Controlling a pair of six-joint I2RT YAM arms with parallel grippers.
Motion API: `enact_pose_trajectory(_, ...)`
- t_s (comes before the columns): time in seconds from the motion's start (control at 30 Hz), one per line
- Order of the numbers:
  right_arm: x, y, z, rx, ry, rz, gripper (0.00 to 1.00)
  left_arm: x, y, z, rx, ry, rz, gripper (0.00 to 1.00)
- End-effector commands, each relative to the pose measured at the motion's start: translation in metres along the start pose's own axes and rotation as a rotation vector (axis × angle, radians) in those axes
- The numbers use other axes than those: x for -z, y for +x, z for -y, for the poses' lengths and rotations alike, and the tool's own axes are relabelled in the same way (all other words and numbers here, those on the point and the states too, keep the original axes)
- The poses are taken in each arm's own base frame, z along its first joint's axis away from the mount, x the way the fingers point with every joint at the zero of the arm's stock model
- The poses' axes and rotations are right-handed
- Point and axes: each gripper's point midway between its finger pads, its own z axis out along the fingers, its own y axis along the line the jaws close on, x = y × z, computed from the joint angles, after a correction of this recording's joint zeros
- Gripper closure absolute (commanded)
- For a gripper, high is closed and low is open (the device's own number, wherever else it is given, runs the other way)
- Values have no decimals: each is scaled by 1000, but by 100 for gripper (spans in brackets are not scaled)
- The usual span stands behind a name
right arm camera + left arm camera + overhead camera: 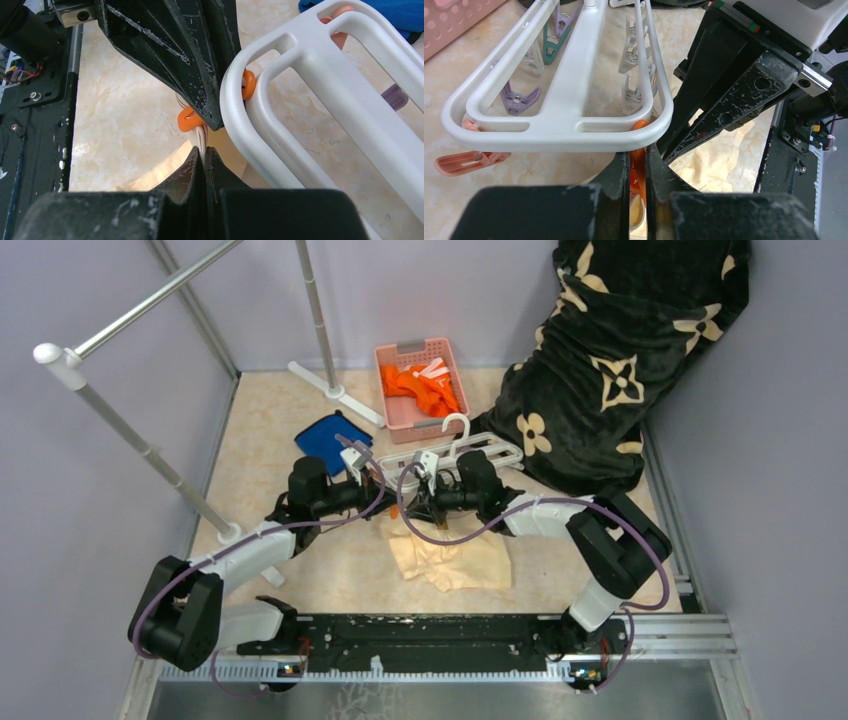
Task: Clip the underwear to the hanger
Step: Clamp the underwear onto the hanger.
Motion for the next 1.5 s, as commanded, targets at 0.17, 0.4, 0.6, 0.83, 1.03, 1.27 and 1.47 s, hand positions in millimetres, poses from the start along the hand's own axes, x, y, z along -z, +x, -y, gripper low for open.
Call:
enact_pose_trajectory(0.17,7,-43,0,66,-25,109,100,0,-18,6,-43,17,59,98)
enact_pose_trajectory(0.4,8,-42,-9,57,-85,110,100,0,-18,4,-46,9,60,97)
enact_pose_trajectory(0.6,9,-42,-9,54,-86,110,100,0,-19,4,-50,8,61,95)
enact_pose_trajectory(0.83,9,-41,-6,48,-75,108,100,1,-19,5,-47,10,57,87)
enact_pose_trajectory(1.03,6,-40,-3,38,-69,103,100,2,-20,6,-49,10,61,63)
enact_pose_trajectory(1.27,3,-35,0,29,-64,93,100,3,-21,6,-48,2,68,41)
enact_pose_trajectory(1.47,-2,-27,5,17,-63,59,97,9,-19,0,-21,-58,67,26)
